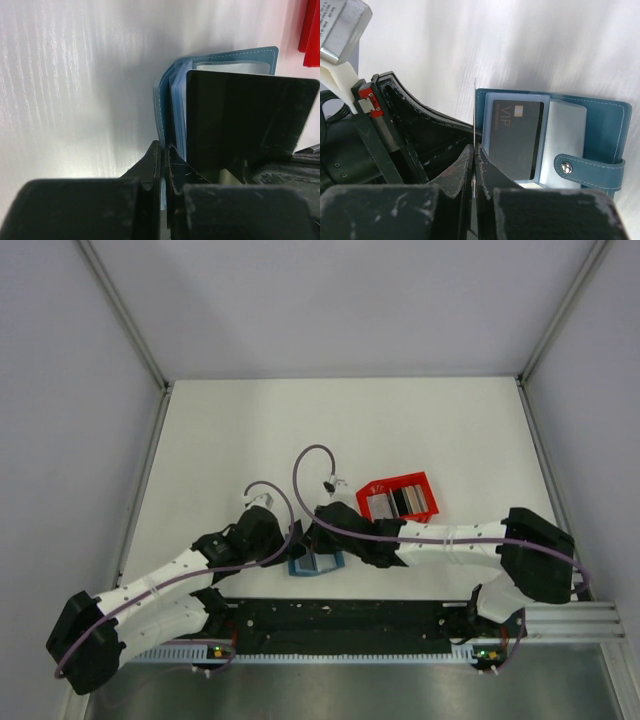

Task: Put the credit cards into the card holder
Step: Turn over the card slot in the card holder.

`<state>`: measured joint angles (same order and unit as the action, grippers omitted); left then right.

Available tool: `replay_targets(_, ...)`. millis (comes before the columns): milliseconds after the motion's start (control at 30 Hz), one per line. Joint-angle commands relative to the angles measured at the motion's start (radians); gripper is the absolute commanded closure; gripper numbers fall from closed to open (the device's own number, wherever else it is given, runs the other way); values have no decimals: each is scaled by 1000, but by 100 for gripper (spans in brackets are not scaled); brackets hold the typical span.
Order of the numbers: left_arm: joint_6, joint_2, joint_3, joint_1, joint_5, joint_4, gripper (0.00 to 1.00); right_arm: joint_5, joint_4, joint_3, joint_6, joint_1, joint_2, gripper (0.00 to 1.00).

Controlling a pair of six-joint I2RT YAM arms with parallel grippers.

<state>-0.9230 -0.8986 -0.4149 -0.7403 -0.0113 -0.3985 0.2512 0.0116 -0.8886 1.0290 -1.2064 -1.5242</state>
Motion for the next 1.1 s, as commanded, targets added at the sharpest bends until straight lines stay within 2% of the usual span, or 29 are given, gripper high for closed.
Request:
replay_targets(0, -13, 20, 8, -4, 7, 50, 100, 46, 34, -32, 25, -16, -24, 100)
replay_targets(833, -2, 17, 18, -2, -1, 38, 100, 91, -39, -12, -47, -16, 25, 100)
replay_targets(1067, 1, 17, 18, -2, -1, 38, 100, 63, -41, -18, -69, -15, 21, 100)
